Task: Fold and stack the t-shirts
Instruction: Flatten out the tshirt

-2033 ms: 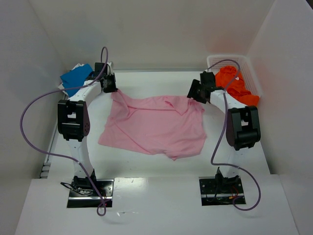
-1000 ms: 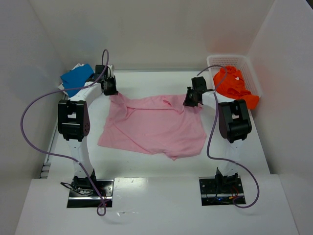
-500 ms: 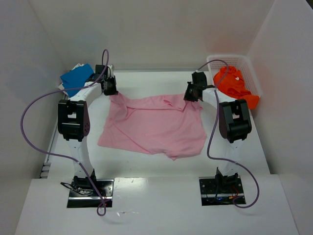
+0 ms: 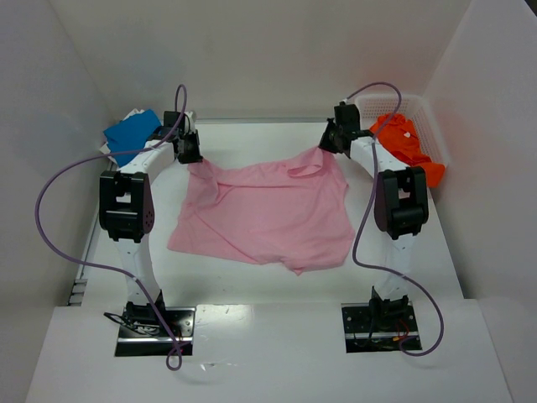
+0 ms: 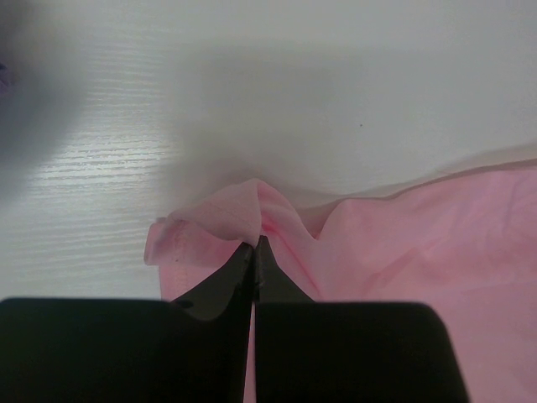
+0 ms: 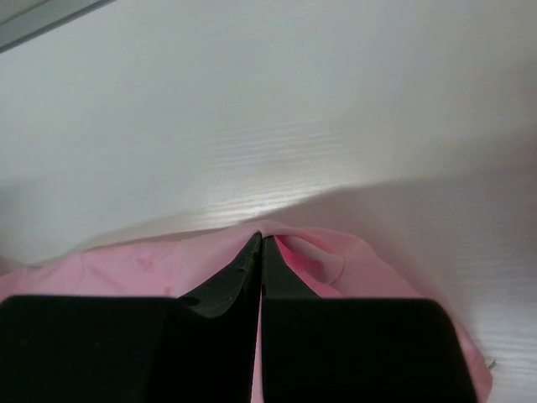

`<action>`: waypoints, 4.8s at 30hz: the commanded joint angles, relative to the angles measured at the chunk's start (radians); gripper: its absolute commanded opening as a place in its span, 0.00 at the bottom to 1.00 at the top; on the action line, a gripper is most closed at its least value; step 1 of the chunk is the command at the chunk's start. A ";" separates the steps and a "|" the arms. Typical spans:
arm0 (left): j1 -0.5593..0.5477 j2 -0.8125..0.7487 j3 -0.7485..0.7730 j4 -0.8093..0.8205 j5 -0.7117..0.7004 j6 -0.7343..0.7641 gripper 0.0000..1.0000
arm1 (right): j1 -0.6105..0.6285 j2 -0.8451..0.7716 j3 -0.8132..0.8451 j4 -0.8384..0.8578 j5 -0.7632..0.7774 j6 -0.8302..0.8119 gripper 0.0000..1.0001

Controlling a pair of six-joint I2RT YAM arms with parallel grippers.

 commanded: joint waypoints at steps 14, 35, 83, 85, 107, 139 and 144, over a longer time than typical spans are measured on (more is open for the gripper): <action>0.006 -0.003 -0.003 0.011 0.025 0.028 0.03 | -0.062 0.131 0.102 -0.010 0.025 0.016 0.01; 0.046 -0.034 0.036 0.002 -0.028 0.028 0.00 | -0.062 0.135 0.033 0.007 -0.056 -0.015 0.37; 0.075 0.118 0.077 0.013 -0.086 0.002 0.60 | -0.062 -0.008 -0.050 0.010 -0.096 -0.014 0.02; 0.084 0.130 0.077 0.013 -0.075 0.002 0.60 | -0.062 -0.008 -0.050 0.010 -0.096 -0.014 0.02; 0.084 0.178 0.086 0.042 0.074 -0.018 0.16 | -0.062 -0.008 -0.050 0.001 -0.087 -0.014 0.02; 0.158 -0.342 0.293 0.027 0.086 0.034 0.00 | -0.081 -0.443 0.266 -0.057 -0.059 -0.053 0.01; 0.158 -0.489 0.217 0.027 0.106 0.034 0.00 | -0.081 -0.533 0.277 -0.058 -0.079 -0.064 0.01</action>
